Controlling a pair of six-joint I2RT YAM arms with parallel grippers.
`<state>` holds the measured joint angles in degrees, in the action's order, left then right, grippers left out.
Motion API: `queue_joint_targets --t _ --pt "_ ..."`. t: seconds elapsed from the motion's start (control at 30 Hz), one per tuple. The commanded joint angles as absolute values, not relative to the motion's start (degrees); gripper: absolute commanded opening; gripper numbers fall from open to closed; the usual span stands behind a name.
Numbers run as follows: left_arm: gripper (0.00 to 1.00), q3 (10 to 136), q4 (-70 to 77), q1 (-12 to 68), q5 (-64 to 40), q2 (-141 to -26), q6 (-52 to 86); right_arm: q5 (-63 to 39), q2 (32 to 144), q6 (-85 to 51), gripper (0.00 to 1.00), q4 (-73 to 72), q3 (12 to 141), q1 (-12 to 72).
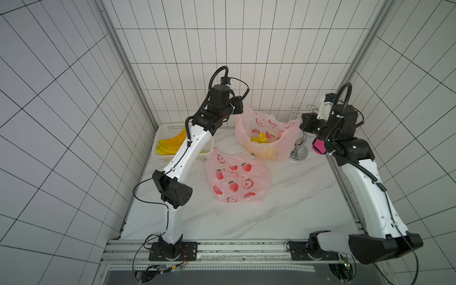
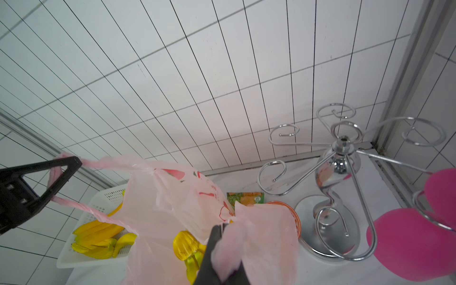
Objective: Place the banana into a plastic bag & tie a knot
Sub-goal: Adjust the plastic bag at the center of the board.
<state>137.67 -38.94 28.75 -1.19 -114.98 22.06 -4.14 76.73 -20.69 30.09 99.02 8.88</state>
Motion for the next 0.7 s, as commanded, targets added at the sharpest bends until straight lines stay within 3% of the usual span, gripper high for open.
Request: queue_joint_targets --t 0.0,0.2,0.4,0.67 --pt "0.0 137.56 -42.0 27.86 -1.94 -110.16 22.1 -7.56 78.86 -19.15 0.0 35.88 109.98 7.6" --pt "0.0 120.05 -37.38 27.87 -0.69 -92.51 24.03 -13.19 76.95 -16.52 0.0 41.08 111.83 7.37" --pt "0.0 98.97 -30.98 28.0 0.19 -78.2 25.67 -22.21 72.03 -14.93 0.0 39.33 98.44 7.3" --pt "0.0 85.32 -29.22 27.98 0.73 -75.71 28.46 -23.1 75.2 -16.69 0.0 31.56 84.91 7.39"
